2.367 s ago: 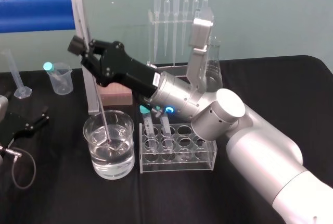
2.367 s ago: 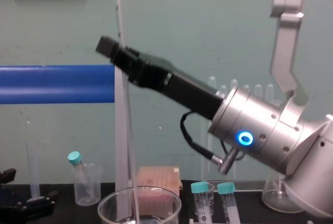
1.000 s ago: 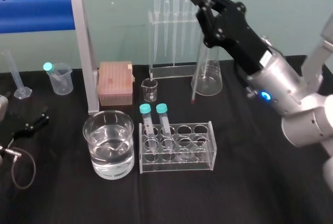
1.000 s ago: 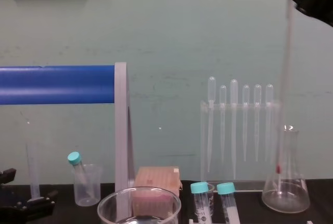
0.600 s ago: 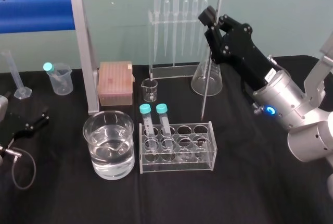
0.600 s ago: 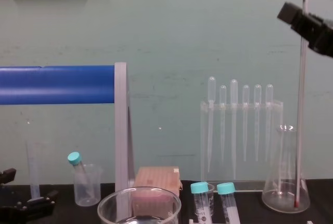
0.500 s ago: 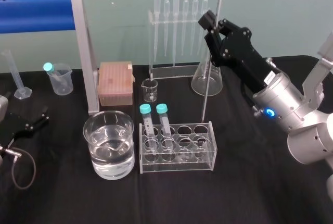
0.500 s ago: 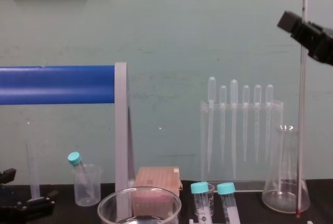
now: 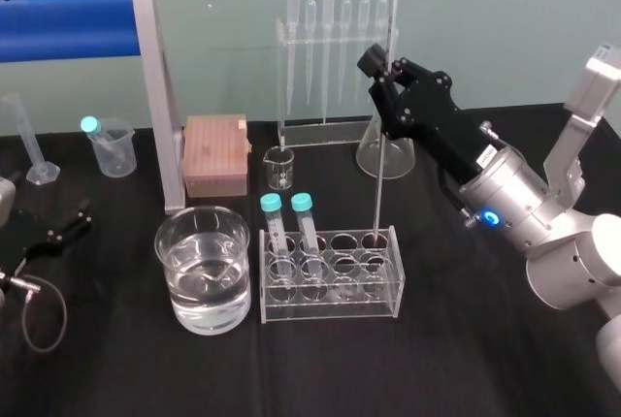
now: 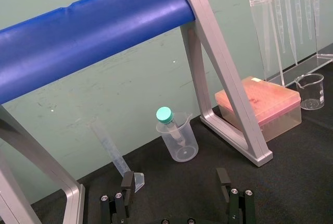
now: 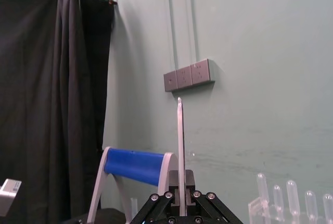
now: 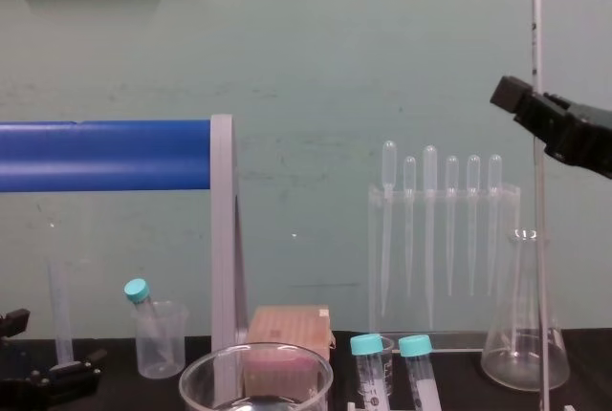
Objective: Hold the thermometer with one hand and immerse one end into the beaker, then reinsert it into the test tube rack.
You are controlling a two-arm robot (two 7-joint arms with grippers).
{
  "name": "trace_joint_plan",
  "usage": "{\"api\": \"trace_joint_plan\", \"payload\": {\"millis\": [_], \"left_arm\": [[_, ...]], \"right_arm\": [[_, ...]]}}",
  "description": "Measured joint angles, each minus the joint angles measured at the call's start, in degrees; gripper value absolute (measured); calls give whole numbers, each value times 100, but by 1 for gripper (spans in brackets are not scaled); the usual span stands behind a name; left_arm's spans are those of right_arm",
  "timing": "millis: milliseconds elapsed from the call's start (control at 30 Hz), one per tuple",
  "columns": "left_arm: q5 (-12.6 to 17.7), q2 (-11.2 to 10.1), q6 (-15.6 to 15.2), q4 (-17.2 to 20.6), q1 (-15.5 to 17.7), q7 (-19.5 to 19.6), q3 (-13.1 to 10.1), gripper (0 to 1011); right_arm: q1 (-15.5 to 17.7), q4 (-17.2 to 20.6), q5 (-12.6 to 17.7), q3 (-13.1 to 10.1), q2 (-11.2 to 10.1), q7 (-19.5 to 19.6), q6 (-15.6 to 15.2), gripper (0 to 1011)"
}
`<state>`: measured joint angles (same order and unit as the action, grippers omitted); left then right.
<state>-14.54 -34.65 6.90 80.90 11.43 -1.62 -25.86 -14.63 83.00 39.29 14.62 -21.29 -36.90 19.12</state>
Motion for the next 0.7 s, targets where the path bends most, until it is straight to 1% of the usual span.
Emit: {"api": "trace_joint_plan", "payload": {"millis": [267,700], "left_arm": [[0,0,0,0,0,0,0,1008],[0,0,0,0,0,0,0,1008]], "right_arm": [[-95,-215,-61,90,41,-58,-30,55],[-110,-510,-102,153,117,-98,-5,55]]}}
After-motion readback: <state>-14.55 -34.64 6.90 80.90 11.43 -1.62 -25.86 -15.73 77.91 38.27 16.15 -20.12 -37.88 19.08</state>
